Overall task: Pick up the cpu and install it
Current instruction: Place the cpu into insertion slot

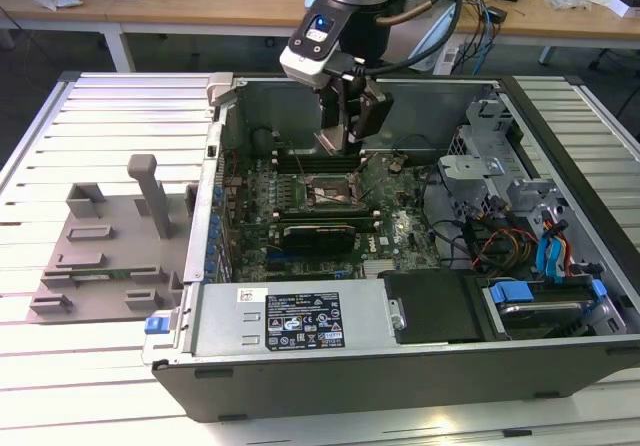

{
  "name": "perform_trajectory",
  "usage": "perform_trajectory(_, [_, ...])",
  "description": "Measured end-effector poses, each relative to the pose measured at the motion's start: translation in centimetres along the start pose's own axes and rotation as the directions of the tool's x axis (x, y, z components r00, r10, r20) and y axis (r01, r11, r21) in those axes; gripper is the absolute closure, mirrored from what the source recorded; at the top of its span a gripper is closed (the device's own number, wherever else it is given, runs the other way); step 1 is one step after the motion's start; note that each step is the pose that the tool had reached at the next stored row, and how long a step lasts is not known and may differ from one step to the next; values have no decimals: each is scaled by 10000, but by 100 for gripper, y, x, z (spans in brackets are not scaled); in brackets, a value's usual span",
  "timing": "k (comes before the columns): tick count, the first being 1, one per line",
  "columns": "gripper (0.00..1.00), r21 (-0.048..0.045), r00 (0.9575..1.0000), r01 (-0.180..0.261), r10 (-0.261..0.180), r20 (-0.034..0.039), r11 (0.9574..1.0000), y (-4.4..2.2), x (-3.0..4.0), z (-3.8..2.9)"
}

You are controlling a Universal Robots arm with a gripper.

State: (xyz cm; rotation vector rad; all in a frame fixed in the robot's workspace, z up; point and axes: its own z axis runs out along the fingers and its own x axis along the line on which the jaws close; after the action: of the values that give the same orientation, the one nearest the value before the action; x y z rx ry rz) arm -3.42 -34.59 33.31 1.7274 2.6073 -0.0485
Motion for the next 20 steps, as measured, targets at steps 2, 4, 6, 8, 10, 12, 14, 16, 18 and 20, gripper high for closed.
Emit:
perform_trajectory(2, [45, 6, 9998, -206, 206, -3, 9998, 0, 0, 0])
perform_trajectory(4, [45, 17, 9983, -586, 586, -10, 9983, 0, 0, 1])
perform_trajectory(6, [45, 24, 9969, -792, 792, -13, 9969, 0, 0, 1])
perform_trajectory(8, [45, 27, 9957, -928, 928, -16, 9957, 0, 0, 2])
perform_trajectory(10, [45, 34, 9932, -1162, 1162, -20, 9932, 0, 0, 2])
perform_trajectory(12, [45, 41, 9904, -1383, 1383, -22, 9904, 0, 0, 2])
perform_trajectory(14, [45, 47, 9874, -1581, 1581, -26, 9874, 0, 0, 3])
perform_trajectory(16, [45, 55, 9833, -1817, 1818, -28, 9833, 0, 0, 3])
perform_trajectory(18, [45, 66, 9764, -2161, 2161, -33, 9764, 0, 0, 4])
perform_trajectory(20, [45, 76, 9691, -2467, 2468, -36, 9691, 0, 0, 5])
